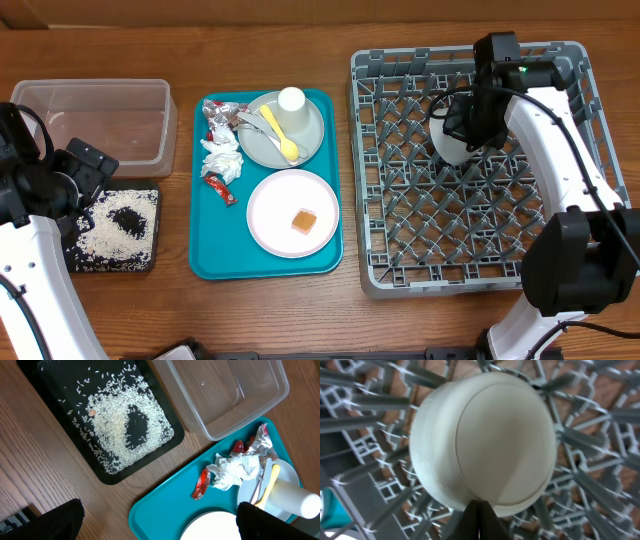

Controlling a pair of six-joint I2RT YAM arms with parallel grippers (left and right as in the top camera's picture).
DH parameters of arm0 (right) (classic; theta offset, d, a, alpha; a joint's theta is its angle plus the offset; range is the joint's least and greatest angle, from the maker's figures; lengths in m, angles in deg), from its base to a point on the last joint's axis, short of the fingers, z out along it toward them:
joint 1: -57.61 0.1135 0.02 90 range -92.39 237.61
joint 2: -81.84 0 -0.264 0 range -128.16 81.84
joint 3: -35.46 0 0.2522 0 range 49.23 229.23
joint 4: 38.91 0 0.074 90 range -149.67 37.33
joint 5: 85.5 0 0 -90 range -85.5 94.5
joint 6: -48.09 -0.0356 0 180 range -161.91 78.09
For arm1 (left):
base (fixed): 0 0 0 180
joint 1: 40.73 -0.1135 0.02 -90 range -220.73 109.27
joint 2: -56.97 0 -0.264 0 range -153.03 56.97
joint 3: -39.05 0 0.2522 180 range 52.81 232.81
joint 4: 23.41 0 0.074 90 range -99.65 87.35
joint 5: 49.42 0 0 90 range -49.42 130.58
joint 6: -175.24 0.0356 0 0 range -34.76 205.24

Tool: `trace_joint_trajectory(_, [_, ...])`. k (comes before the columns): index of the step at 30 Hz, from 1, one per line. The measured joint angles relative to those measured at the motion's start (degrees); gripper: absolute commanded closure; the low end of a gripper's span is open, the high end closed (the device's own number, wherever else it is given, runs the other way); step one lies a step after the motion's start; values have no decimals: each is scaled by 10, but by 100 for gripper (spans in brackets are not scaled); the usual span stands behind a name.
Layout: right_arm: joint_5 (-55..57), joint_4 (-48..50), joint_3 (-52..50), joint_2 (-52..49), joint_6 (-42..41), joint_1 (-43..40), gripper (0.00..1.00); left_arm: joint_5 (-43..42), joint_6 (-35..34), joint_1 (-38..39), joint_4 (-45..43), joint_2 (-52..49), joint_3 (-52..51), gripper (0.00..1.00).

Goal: Sort waste into correct bins and load items into the dishwasher rack

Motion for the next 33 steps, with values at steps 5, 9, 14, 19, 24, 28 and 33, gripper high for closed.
trace_joint_trajectory(5, [-43,21,-14,-1,6,2,96,0,0,0,0,0,0,0])
trace_joint_trajectory(9, [-89,28,-14,-1,17,10,96,0,0,0,0,0,0,0])
trace_joint_trajectory(14, [-109,12,-6,-1,23,17,77,0,0,0,0,0,0,0])
trace_joint_trajectory(19, [-116,-19,68,-1,27,2,0,0,0,0,0,0,0,0])
trace_joint_trajectory(24, [-113,-46,141,9,16,-49,0,0,0,0,0,0,0,0])
trace_joint_trajectory(28, [-103,-51,156,21,6,-121,0,0,0,0,0,0,0,0])
trace_joint_trajectory(33, [-94,-57,156,21,1,-193,0,0,0,0,0,0,0,0])
